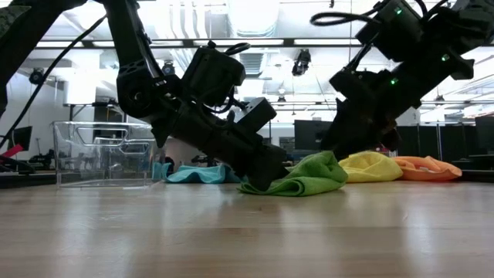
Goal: Roll microfiber towels into tight, uniform cylinder then place into a basket
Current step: Roll the green microfiber towel
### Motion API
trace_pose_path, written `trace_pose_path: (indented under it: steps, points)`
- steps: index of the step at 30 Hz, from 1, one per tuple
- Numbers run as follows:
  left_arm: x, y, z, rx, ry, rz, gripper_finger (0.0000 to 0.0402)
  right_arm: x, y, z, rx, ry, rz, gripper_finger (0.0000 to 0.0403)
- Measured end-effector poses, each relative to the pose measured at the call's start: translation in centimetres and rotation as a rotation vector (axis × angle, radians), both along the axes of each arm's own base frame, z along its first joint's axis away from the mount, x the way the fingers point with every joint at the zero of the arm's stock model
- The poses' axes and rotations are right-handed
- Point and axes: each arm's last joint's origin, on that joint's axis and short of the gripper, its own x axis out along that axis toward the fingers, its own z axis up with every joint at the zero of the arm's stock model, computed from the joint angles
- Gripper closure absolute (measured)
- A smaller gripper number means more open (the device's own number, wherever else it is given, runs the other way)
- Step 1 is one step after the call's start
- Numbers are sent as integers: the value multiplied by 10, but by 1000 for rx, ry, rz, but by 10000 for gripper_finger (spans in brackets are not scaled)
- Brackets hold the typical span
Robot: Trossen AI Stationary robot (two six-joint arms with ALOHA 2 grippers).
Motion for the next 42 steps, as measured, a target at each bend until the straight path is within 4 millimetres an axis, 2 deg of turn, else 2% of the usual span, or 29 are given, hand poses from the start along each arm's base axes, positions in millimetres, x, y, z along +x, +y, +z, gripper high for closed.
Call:
trace_pose_path:
  steps: [9, 16, 21, 23, 26, 31, 33, 42]
  points:
    - [1, 0, 0, 0, 0, -1, 402, 1, 3, -14, 34, 42, -12, 215]
    - [0, 0, 0, 1, 2, -1, 402, -8, 15, -22, -10, 150, 50, 254]
    - [0, 0, 0, -1, 3, -8, 402, -13, 14, -24, -40, 207, 43, 269]
    - [0, 0, 0, -1, 3, -13, 402, -14, 15, -17, -63, 202, 63, 276]
    - [0, 0, 0, 3, 5, -16, 402, -12, 15, 4, -126, 115, 75, 300]
    - [1, 0, 1, -4, 4, -34, 402, -5, 11, 17, -229, -2, 61, 379]
    - [2, -1, 1, -4, 3, -36, 402, 1, 10, 13, -252, -33, 61, 388]
    - [2, -1, 3, -7, 1, -45, 402, 25, 5, -36, -314, -98, 62, 394]
